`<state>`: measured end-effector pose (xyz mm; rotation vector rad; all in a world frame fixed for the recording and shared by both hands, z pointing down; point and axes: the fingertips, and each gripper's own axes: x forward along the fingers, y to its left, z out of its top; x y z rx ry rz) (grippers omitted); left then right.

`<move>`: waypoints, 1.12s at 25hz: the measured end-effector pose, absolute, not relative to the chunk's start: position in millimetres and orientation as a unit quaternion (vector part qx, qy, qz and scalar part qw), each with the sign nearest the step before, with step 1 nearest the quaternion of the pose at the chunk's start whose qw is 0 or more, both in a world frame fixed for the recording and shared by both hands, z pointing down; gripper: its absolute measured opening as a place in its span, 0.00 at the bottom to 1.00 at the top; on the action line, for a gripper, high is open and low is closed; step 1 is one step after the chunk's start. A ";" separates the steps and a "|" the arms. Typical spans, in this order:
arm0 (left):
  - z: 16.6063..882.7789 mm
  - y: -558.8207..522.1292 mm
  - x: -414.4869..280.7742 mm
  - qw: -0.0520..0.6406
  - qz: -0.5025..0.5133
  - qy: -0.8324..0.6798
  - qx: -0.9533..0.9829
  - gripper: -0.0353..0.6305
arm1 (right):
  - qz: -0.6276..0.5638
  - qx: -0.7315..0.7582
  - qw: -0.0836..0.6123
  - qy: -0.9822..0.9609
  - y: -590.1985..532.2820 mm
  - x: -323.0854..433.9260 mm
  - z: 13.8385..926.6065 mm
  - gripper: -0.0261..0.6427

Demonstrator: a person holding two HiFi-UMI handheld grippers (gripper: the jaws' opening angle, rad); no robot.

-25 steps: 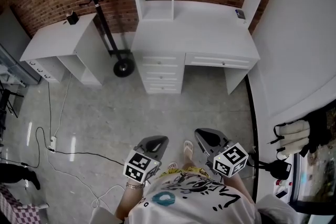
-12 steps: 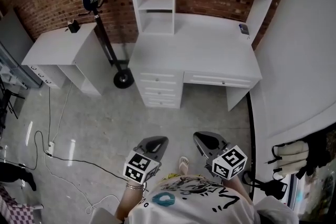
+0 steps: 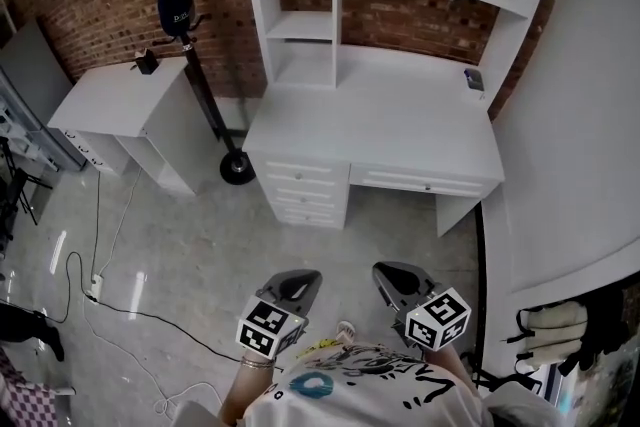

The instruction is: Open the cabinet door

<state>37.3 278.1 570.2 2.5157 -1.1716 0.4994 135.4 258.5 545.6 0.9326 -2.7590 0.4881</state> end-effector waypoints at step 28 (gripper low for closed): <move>569.3 145.1 7.7 0.163 0.173 -0.404 0.883 0.08 | 0.161 0.310 0.101 -0.932 129.9 99.2 539.4 0.08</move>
